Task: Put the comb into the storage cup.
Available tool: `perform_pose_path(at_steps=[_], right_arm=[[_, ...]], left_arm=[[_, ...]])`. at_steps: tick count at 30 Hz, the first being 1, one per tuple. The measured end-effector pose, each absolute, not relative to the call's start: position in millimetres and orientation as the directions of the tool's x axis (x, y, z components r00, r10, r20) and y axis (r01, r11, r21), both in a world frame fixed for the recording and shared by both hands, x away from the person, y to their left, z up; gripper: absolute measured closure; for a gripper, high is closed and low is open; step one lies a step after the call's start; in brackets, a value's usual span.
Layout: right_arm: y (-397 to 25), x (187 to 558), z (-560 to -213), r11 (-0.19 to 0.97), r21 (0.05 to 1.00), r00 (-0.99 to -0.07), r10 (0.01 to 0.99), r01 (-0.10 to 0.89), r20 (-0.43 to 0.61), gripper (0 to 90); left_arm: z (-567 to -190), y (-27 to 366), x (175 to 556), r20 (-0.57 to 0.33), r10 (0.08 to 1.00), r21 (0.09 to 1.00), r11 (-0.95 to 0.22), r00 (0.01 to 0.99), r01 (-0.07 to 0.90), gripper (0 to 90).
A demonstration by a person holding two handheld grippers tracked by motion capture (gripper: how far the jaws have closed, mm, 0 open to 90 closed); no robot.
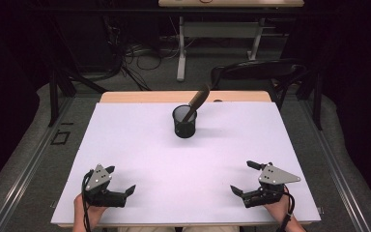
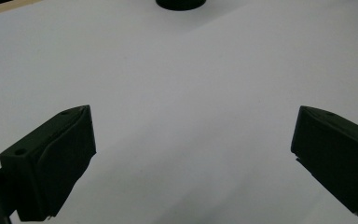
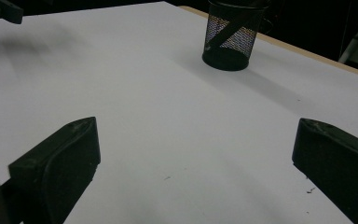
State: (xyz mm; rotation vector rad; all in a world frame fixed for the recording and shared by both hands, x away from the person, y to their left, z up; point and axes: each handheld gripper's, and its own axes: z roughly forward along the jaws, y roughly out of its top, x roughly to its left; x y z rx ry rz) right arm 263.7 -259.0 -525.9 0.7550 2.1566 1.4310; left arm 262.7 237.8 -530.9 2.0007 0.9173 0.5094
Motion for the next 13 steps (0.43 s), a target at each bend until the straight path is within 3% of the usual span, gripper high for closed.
perform_pose_path(at_steps=[13], right_arm=[[-258.2, 263.4, -526.1, 0.318, 0.927, -0.755, 0.653, 0.199, -0.062, 0.2]], left_arm=[[-535.0, 240.9, 254.8, 0.027, 0.770, 0.849, -0.354, 0.637, 0.392, 0.0]])
